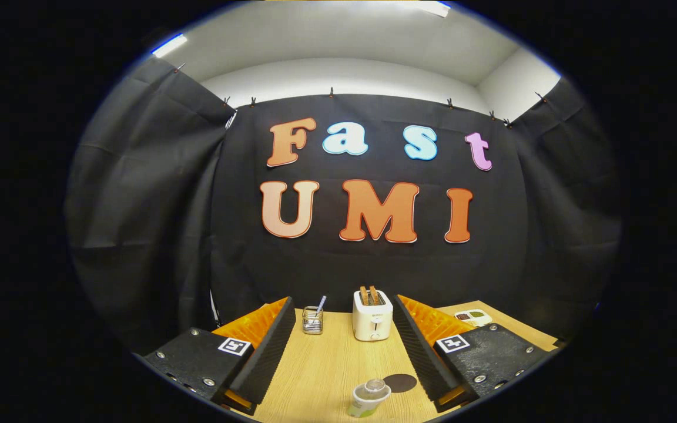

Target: Take the bottle from table, then pour the juice into the cup, finally place the bottle on the coaster

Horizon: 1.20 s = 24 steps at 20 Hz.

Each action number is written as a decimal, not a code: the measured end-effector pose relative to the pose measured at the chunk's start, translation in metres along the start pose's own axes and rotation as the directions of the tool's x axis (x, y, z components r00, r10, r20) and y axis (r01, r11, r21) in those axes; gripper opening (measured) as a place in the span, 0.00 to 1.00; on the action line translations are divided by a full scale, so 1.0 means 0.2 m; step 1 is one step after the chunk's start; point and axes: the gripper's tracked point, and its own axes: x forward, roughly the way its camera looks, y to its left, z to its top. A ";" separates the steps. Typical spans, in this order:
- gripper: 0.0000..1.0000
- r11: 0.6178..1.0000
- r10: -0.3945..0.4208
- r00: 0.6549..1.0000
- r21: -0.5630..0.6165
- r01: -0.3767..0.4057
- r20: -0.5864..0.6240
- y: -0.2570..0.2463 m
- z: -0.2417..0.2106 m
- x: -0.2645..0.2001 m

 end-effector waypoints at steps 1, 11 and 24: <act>0.99 1.000 -0.004 1.000 0.006 0.004 -0.002 0.00 0.00 0.00; 0.99 0.999 -0.027 0.999 0.033 0.028 -0.022 -0.05 -0.06 -0.05; 0.99 0.995 -0.059 0.987 0.068 0.070 -0.153 -0.15 -0.50 -0.02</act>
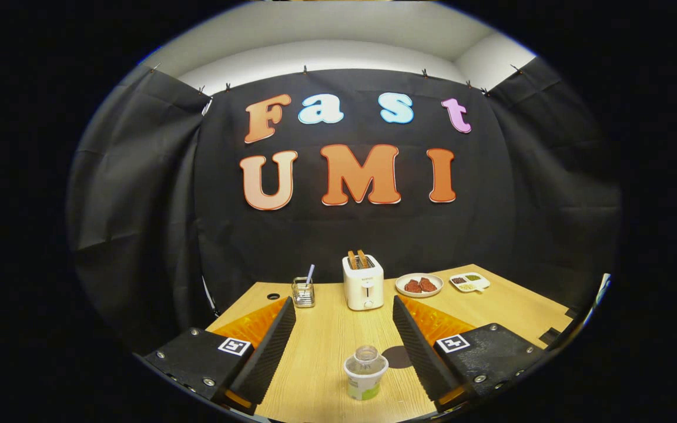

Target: Take the bottle from table, then pour the juice into the cup, finally place the bottle on the coaster

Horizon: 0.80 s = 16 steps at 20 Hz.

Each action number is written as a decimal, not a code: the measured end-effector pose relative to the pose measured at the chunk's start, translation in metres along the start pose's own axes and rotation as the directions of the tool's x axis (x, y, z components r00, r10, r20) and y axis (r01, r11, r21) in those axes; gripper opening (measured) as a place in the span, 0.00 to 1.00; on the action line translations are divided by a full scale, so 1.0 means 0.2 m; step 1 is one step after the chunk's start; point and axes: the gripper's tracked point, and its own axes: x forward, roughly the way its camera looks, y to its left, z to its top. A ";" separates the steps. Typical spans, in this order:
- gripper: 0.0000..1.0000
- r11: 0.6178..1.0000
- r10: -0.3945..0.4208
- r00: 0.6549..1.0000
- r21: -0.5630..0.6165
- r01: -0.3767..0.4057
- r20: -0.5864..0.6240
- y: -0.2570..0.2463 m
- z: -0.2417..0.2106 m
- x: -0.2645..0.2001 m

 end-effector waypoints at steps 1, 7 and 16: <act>0.99 1.000 -0.002 1.000 0.000 0.002 -0.013 -0.01 -0.05 0.01; 0.99 0.999 0.004 0.999 0.032 -0.002 -0.041 -0.02 -0.26 0.08; 0.99 0.999 -0.034 0.987 -0.037 0.028 -0.154 -0.06 -0.63 0.20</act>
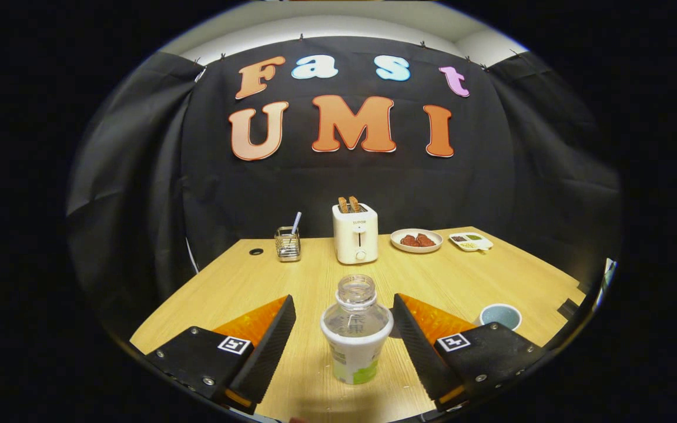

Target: Take the bottle from table, then pour the juice into the cup, finally place the bottle on the coaster

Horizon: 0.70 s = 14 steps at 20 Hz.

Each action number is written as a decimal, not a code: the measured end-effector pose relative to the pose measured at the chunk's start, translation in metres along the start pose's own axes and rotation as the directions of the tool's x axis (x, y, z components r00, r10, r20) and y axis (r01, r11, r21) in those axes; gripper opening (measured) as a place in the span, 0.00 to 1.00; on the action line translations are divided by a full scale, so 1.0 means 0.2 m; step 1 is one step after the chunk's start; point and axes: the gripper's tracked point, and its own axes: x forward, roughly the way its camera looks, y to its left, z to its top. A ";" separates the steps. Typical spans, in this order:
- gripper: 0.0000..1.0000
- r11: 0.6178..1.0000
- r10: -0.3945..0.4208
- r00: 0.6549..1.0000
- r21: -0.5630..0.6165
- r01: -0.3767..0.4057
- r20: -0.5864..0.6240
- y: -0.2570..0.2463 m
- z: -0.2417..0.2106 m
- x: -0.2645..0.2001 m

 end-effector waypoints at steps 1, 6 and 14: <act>0.99 1.000 -0.001 1.000 -0.001 0.001 -0.011 0.00 -0.03 0.01; 0.99 1.000 -0.013 1.000 0.011 0.013 -0.026 -0.01 -0.13 0.06; 0.99 1.000 -0.012 0.996 -0.009 0.011 -0.083 0.01 -0.29 0.15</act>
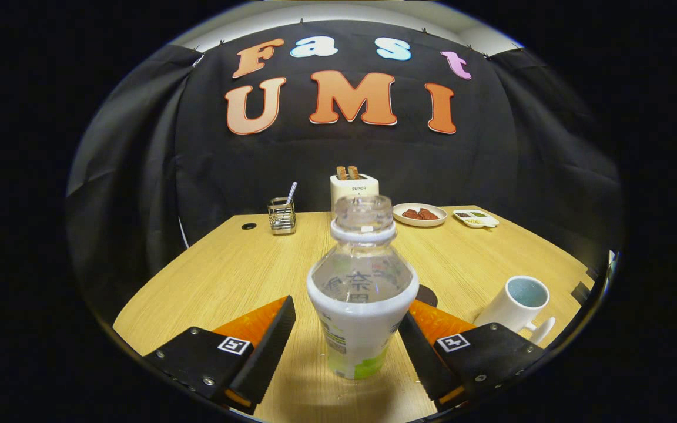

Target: Take the bottle from table, then pour the juice into the cup, finally place the bottle on the coaster

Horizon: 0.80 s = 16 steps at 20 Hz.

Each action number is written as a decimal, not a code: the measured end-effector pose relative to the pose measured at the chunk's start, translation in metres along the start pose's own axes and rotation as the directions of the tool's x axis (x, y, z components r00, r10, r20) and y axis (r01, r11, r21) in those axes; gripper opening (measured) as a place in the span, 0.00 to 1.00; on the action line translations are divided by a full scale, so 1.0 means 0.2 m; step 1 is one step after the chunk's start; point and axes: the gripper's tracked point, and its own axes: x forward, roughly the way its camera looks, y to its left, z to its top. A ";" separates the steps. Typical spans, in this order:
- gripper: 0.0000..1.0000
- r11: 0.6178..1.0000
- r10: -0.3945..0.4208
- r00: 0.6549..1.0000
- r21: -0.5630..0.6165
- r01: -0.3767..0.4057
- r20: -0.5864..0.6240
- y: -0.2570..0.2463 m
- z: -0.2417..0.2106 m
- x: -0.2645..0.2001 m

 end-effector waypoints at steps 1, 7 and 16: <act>0.99 1.000 -0.014 1.000 -0.007 0.014 -0.004 -0.02 -0.02 0.01; 0.62 0.999 -0.034 0.999 0.022 0.035 -0.026 -0.06 -0.06 0.02; 0.53 0.975 0.036 0.999 0.221 -0.038 0.013 -0.05 0.13 -0.06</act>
